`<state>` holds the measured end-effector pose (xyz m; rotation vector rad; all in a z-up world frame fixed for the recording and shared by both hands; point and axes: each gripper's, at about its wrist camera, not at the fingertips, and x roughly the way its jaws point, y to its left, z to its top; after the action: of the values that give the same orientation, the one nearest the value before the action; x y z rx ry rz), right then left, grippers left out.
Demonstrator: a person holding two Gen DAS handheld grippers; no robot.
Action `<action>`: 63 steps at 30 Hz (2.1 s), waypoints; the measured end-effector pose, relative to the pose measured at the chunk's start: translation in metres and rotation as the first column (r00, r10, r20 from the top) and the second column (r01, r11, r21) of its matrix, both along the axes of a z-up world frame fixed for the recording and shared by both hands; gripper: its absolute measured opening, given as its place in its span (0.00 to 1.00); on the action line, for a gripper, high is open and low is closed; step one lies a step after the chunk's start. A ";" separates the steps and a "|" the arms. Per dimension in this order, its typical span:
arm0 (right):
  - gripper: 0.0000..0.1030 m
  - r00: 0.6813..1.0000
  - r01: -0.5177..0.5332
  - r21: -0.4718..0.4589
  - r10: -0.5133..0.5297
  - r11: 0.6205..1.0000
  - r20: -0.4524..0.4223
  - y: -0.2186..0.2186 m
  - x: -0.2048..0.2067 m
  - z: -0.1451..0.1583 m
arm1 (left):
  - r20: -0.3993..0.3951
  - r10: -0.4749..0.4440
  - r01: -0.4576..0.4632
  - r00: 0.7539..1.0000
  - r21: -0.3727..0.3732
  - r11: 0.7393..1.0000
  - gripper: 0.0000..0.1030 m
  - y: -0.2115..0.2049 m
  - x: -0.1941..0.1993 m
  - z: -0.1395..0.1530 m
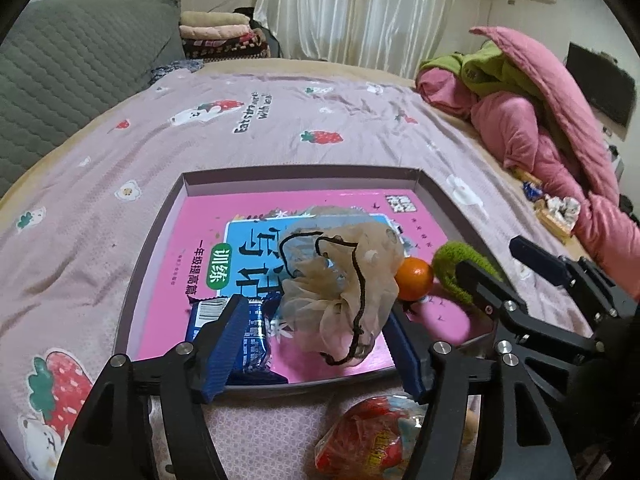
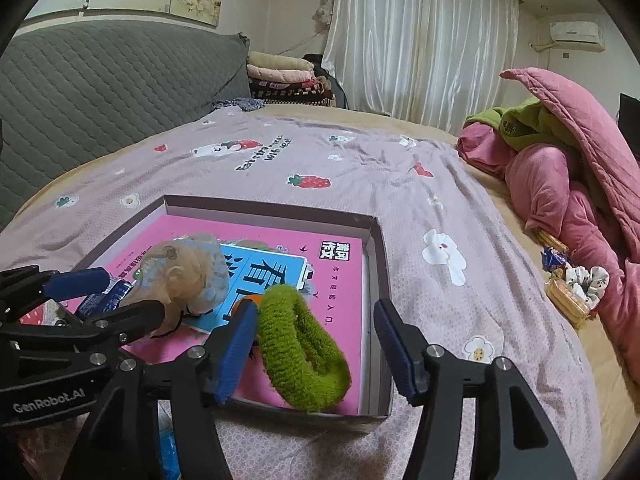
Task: Organize objects
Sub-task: 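Release the ring from the right tool while the left tool releases the mesh bag into the tray, then withdraw both tools from the tray back toward the remaining items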
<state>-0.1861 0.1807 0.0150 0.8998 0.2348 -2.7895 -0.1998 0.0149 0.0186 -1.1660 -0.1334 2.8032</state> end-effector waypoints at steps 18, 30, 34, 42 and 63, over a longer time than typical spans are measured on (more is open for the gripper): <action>0.61 0.998 0.001 -0.006 -0.001 1.000 -0.057 0.001 0.006 0.012 | -0.055 0.008 -0.006 0.998 0.027 1.000 0.69 -0.011 0.009 0.013; 0.64 0.996 -0.022 -0.037 0.018 0.999 -0.091 0.001 0.015 0.020 | -0.095 0.025 -0.021 0.995 0.039 0.999 0.72 -0.028 0.022 0.026; 0.65 0.994 -0.038 -0.036 0.034 0.999 -0.104 -0.002 0.019 0.023 | -0.110 0.024 -0.020 0.994 0.033 0.999 0.72 -0.032 0.027 0.030; 0.66 0.989 -0.066 -0.028 0.061 0.997 -0.134 -0.007 0.029 0.029 | -0.135 0.026 -0.023 0.990 0.025 0.999 0.72 -0.039 0.040 0.038; 0.66 0.982 -0.105 -0.012 0.102 0.994 -0.162 -0.007 0.044 0.036 | -0.125 0.010 -0.010 0.992 0.004 1.000 0.72 -0.053 0.061 0.035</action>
<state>-0.1426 0.1737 0.0512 0.6386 0.2691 -2.7636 -0.1390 -0.0377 0.0537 -0.9887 -0.1338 2.8735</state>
